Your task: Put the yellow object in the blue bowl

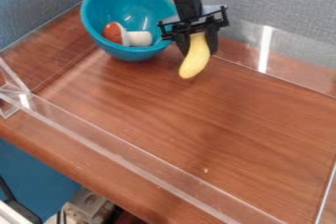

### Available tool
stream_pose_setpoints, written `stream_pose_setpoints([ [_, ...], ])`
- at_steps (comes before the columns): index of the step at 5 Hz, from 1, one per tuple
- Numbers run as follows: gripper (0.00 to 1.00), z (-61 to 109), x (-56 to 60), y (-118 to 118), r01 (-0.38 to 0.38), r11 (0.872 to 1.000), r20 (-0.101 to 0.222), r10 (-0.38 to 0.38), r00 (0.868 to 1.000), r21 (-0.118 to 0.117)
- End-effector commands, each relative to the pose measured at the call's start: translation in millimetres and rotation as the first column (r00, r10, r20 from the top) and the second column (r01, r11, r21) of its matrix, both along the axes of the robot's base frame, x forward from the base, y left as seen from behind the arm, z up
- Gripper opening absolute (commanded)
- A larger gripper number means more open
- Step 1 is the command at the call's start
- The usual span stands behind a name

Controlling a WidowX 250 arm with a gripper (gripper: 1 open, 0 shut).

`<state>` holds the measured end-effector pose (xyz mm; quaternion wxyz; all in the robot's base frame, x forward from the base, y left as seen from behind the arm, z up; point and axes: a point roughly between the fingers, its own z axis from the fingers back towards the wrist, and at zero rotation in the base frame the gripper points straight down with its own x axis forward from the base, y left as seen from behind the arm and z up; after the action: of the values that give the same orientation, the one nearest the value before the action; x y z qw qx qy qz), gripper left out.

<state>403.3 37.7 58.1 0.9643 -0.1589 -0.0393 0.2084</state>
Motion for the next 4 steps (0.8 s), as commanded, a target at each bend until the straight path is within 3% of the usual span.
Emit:
stream_pose_setpoints([
  [1, 0.00, 19.1, 4.4, 16.4, -0.061, 0.998, 0.084, 0.059, 0.995, 0.014],
  [2, 0.00, 7.8, 6.5, 21.6, -0.095, 0.995, 0.087, 0.094, 0.992, 0.011],
  [3, 0.00, 31.7, 0.2, 26.2, -0.094, 0.995, 0.114, 0.095, 0.989, -0.018],
  [4, 0.00, 53.6, 7.1, 36.1, -0.105, 0.993, 0.136, 0.111, 0.985, -0.048],
])
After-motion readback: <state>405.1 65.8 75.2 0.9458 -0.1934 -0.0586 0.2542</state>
